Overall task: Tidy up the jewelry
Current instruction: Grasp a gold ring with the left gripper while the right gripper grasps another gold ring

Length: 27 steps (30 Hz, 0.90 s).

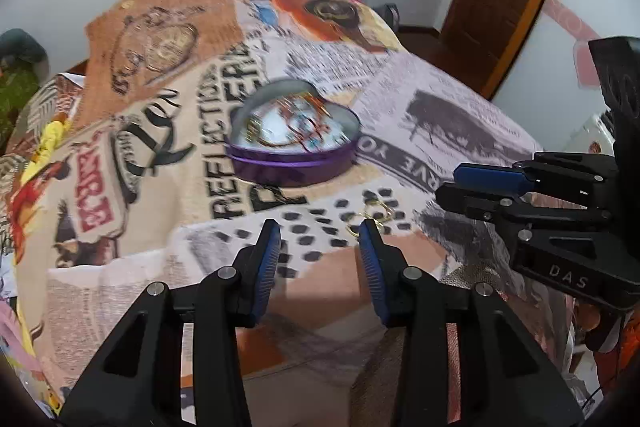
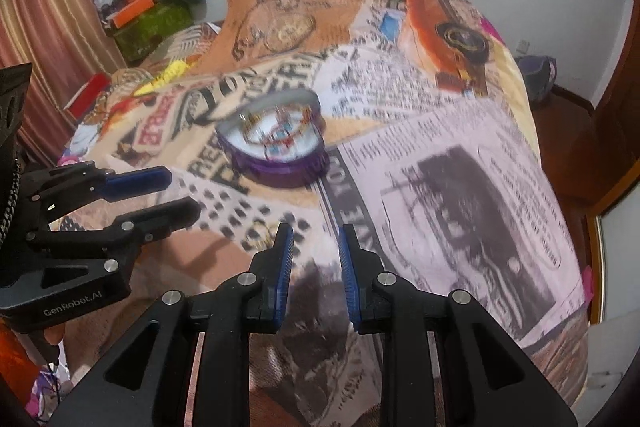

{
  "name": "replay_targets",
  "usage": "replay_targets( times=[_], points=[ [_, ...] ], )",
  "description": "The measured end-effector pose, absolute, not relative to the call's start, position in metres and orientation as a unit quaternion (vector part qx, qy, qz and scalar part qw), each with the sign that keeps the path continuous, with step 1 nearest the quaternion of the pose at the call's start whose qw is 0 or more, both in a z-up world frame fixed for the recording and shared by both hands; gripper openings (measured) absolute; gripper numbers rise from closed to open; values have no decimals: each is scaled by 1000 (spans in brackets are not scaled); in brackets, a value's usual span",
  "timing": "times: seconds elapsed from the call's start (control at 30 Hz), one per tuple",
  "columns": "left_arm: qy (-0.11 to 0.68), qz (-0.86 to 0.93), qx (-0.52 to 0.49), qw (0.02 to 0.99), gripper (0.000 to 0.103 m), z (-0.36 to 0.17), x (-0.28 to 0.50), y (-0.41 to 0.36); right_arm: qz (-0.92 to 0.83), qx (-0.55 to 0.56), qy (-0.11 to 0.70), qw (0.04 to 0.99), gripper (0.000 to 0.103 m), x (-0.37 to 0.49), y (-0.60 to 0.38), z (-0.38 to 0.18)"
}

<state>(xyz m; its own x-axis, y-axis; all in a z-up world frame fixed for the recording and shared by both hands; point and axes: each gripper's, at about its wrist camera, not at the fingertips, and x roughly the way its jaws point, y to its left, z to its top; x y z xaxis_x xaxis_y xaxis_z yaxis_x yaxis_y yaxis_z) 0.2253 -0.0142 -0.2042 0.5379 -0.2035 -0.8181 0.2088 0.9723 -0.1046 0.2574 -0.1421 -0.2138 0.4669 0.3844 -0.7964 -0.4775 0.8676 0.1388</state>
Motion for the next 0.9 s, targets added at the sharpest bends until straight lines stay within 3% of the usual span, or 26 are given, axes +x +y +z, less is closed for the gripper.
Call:
replay_targets(
  times=[0.53,0.67,0.9],
  points=[
    [490,-155,11,858,40,-230,242,-36,259,-39,477,839,21,258,-154,-233],
    [490,-158,10,857,24,-233,245,-37,259,-38,477,839,21,259,-154,-234],
    [483,-160,8,861,24,-229,244,-32,266,-46,474,838,21,259,-147,-236]
  ],
)
